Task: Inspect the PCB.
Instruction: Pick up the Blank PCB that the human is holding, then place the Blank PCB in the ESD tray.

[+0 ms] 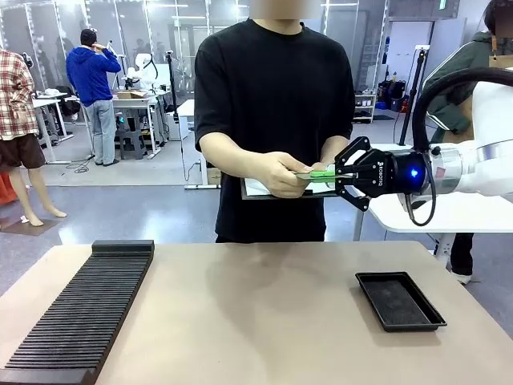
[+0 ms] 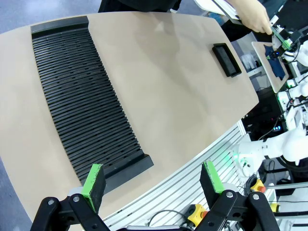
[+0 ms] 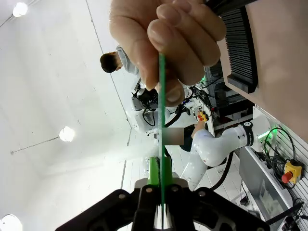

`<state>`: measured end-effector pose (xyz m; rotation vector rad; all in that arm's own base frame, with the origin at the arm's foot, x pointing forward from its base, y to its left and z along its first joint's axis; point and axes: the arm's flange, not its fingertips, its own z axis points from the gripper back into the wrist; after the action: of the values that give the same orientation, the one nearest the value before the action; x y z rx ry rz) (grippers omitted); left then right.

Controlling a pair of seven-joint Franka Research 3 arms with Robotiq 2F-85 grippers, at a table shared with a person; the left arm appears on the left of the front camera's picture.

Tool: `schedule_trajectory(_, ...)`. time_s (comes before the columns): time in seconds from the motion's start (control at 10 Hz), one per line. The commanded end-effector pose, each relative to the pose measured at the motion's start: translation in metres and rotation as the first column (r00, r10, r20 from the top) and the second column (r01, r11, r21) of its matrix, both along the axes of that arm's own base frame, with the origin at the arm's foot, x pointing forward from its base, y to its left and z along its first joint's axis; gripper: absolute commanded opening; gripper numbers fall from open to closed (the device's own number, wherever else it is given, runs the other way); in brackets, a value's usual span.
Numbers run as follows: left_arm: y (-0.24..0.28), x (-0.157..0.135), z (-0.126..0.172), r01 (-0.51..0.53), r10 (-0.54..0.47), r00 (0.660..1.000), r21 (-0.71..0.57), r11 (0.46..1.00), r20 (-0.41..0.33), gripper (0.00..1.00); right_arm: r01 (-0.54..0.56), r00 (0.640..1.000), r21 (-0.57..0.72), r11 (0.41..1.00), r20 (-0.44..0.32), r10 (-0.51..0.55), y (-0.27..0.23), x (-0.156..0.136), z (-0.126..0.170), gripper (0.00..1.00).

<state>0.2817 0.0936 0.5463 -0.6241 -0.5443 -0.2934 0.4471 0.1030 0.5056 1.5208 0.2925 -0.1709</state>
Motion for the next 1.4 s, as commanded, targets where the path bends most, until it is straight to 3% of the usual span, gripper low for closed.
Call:
schedule_trajectory(0.0,0.0004,0.0007,0.0026,-0.018,0.018,1.0,0.023,1.0,-0.012,1.0,0.002,1.0,-0.002,1.0,0.002,-0.002,0.0006,-0.0008,0.0031,0.0)
schedule_trajectory(1.3,0.0004,0.0007,0.0026,-0.018,0.018,1.0,0.023,1.0,-0.012,1.0,0.002,1.0,-0.002,1.0,0.002,-0.002,0.0006,-0.0008,0.0031,0.0)
